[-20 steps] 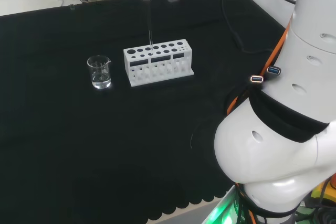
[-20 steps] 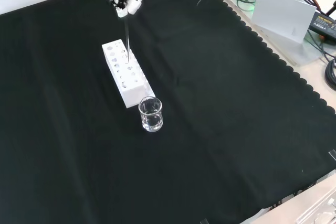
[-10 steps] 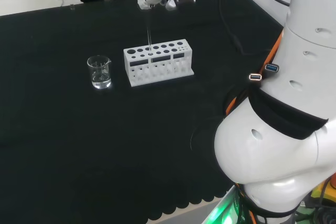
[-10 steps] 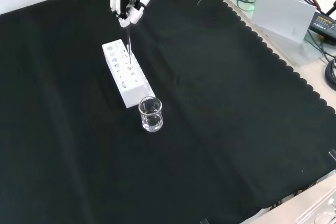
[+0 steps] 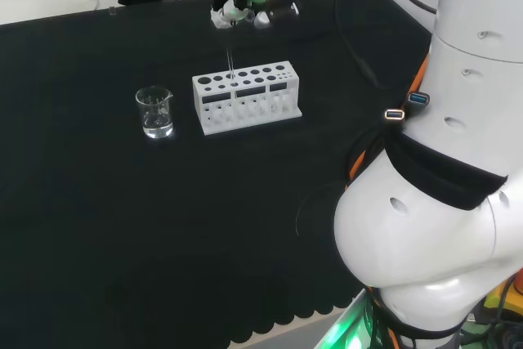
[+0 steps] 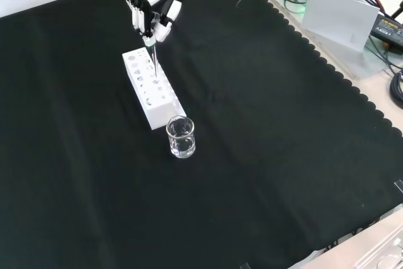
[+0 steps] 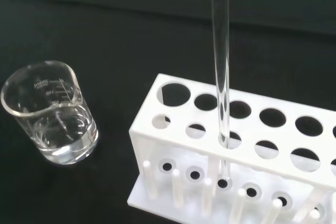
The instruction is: Put the glass rod back on the white test tube rack.
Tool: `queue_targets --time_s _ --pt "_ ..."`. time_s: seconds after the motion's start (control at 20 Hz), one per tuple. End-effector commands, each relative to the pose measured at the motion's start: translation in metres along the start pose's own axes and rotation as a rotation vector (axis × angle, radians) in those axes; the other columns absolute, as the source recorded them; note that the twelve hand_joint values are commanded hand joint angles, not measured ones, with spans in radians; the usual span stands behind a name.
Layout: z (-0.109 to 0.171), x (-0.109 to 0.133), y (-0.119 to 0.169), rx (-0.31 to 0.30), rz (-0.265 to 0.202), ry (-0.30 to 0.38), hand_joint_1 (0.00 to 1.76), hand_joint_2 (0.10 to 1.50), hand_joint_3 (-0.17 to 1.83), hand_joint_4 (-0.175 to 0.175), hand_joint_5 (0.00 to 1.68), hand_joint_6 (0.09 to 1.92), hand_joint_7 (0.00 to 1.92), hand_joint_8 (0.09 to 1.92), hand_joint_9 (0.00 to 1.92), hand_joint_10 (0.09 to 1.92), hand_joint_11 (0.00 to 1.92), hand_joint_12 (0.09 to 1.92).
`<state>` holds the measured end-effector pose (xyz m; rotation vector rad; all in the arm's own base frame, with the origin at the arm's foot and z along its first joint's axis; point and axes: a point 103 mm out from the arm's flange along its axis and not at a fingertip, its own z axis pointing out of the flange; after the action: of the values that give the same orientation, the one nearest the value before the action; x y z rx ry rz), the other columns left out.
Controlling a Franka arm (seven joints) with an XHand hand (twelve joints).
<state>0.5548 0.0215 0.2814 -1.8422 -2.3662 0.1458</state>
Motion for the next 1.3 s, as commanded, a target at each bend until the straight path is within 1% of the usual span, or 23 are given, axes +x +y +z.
queue_targets --time_s 0.05,0.4,0.65,0.7,0.75,0.8,0.85,0.9,0.95,1.0,1.05,1.1,1.15,1.2,1.3 --pt "0.012 -0.004 0.0 0.014 -0.001 -0.01 1.31 1.1 -0.17 -0.175 1.27 0.23 1.23 0.9 1.65 0.72 1.65 0.6" --pt "0.02 -0.006 0.0 0.028 0.002 -0.004 1.31 1.1 -0.17 -0.175 1.28 0.22 1.24 0.9 1.66 0.72 1.65 0.6" --pt "0.02 -0.007 -0.002 0.03 0.003 0.018 1.31 1.1 -0.17 -0.175 1.28 0.22 1.24 0.89 1.66 0.72 1.65 0.6" --pt "0.019 -0.007 -0.003 0.036 0.002 0.018 1.31 1.09 -0.17 -0.175 1.29 0.21 1.25 0.86 1.66 0.71 1.66 0.59" --pt "0.018 -0.008 -0.003 0.044 -0.001 0.016 1.31 1.08 -0.17 -0.175 1.29 0.21 1.29 0.79 1.66 0.71 1.67 0.59" --pt "0.016 -0.008 -0.003 0.051 -0.003 0.016 1.32 1.07 -0.17 -0.175 1.29 0.24 1.34 0.67 1.66 0.68 1.68 0.57" --pt "0.014 -0.008 -0.004 0.063 -0.007 0.016 1.32 1.06 -0.17 -0.175 1.26 0.32 1.4 0.54 1.66 0.62 1.69 0.54" --pt "0.011 -0.008 -0.004 0.073 -0.008 0.016 1.35 1.04 -0.17 -0.175 1.19 0.42 1.43 0.39 1.66 0.55 1.7 0.51" --pt "0.009 -0.009 -0.005 0.086 -0.008 0.019 1.34 1.0 -0.17 -0.175 1.07 0.54 1.41 0.31 1.66 0.47 1.71 0.49" --pt "0.008 -0.009 -0.005 0.095 -0.008 0.023 1.33 0.96 -0.17 -0.175 0.93 0.65 1.35 0.27 1.66 0.39 1.73 0.46" --pt "0.006 -0.009 -0.006 0.097 -0.008 0.028 1.32 0.93 -0.17 -0.175 0.78 0.73 1.26 0.29 1.67 0.31 1.74 0.43" --pt "0.005 -0.009 -0.007 0.098 -0.008 0.027 1.31 0.91 -0.17 -0.175 0.64 0.77 1.15 0.37 1.68 0.23 1.75 0.4" --pt "0.003 -0.008 -0.008 0.102 -0.008 0.029 1.31 0.89 -0.17 -0.175 0.53 0.75 1.04 0.46 1.68 0.16 1.76 0.37" --pt "0.002 -0.008 -0.009 0.102 -0.008 0.027 1.31 0.88 -0.17 -0.175 0.46 0.71 0.94 0.54 1.67 0.1 1.77 0.36" --pt "0.0 -0.009 -0.01 0.102 -0.006 0.027 1.31 0.86 -0.17 -0.171 0.39 0.64 0.83 0.65 1.64 0.09 1.78 0.37"
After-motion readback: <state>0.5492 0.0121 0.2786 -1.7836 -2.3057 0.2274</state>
